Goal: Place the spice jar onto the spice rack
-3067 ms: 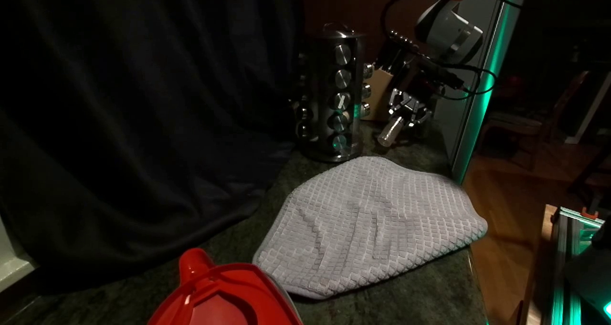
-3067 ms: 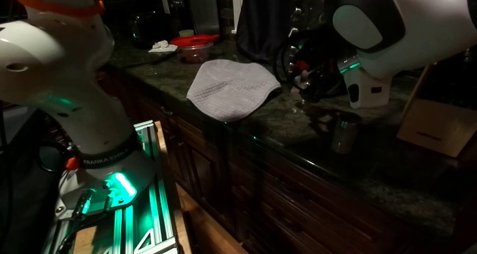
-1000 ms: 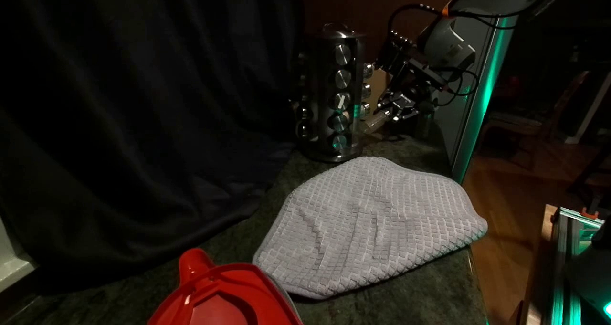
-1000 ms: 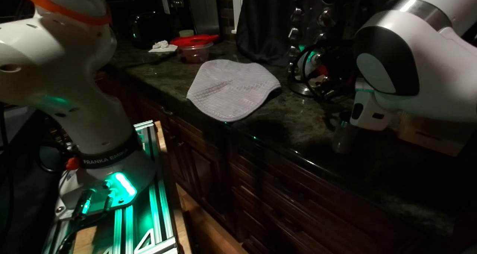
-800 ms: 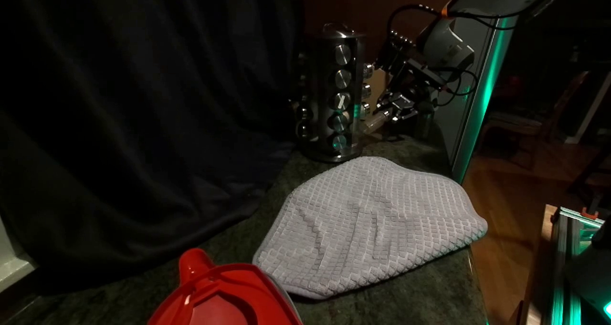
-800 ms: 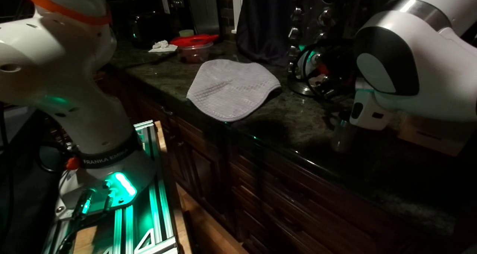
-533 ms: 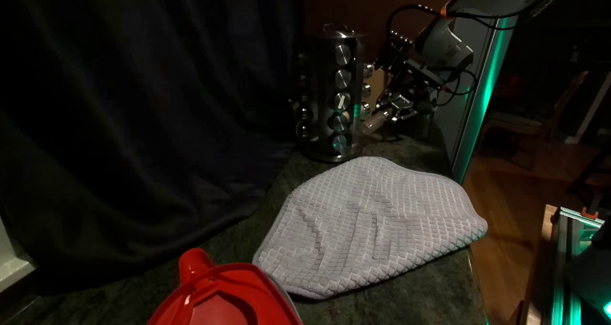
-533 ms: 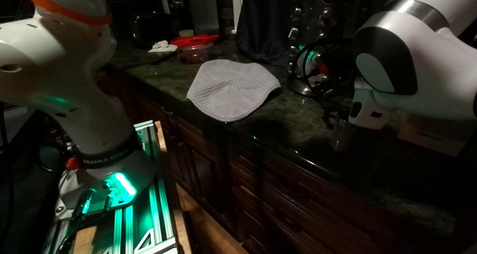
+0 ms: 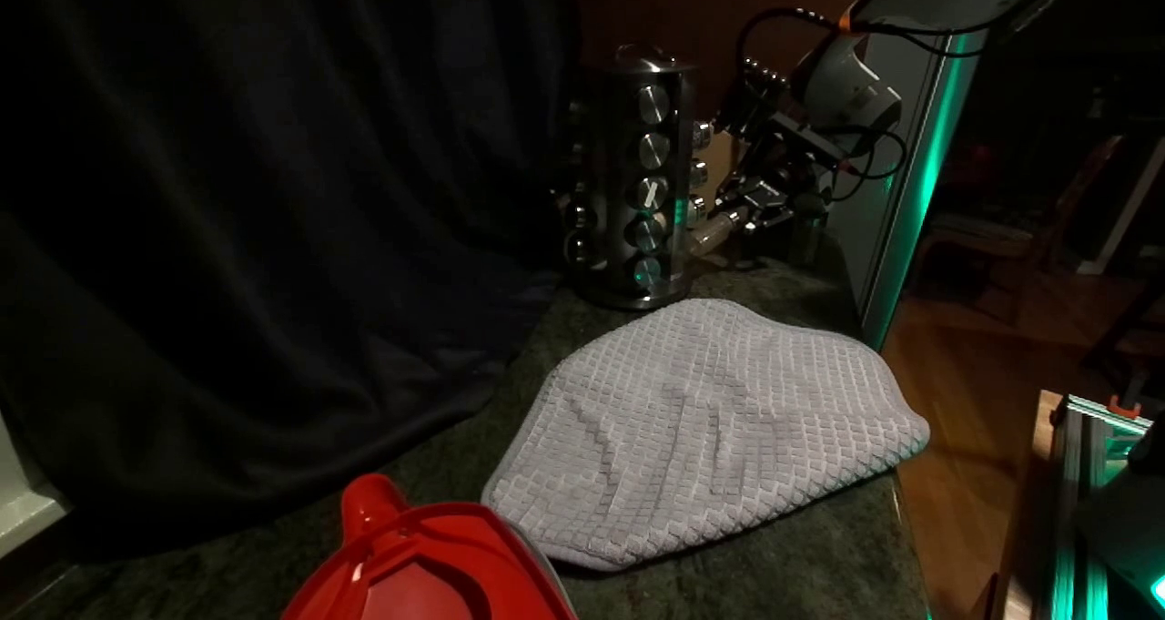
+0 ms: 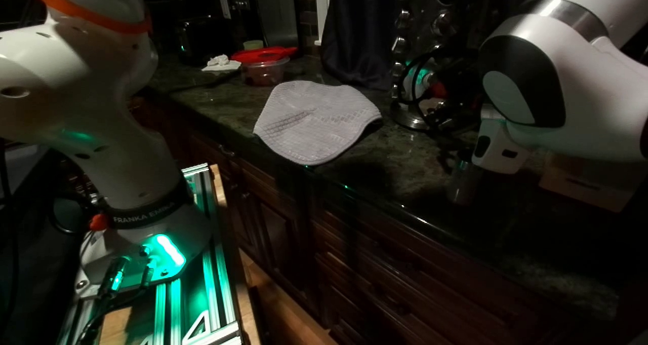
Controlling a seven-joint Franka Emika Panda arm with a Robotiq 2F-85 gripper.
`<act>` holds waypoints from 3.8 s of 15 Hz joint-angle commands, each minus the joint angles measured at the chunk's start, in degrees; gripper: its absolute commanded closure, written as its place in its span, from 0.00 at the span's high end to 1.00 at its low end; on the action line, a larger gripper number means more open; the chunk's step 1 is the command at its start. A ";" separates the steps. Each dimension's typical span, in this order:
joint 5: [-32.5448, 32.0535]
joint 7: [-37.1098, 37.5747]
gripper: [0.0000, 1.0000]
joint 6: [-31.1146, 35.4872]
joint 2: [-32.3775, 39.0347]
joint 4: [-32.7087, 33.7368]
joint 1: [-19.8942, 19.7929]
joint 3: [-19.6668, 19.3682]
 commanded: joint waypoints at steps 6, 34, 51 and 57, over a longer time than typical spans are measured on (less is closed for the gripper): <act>2.02 2.60 0.24 -0.36 0.68 0.49 0.84 -0.22; 4.97 6.42 0.24 5.99 0.01 -1.11 3.06 -0.18; 4.30 6.55 0.24 0.41 -0.09 -2.10 2.09 -0.14; 5.44 7.06 0.24 -1.51 0.51 -2.49 2.14 0.06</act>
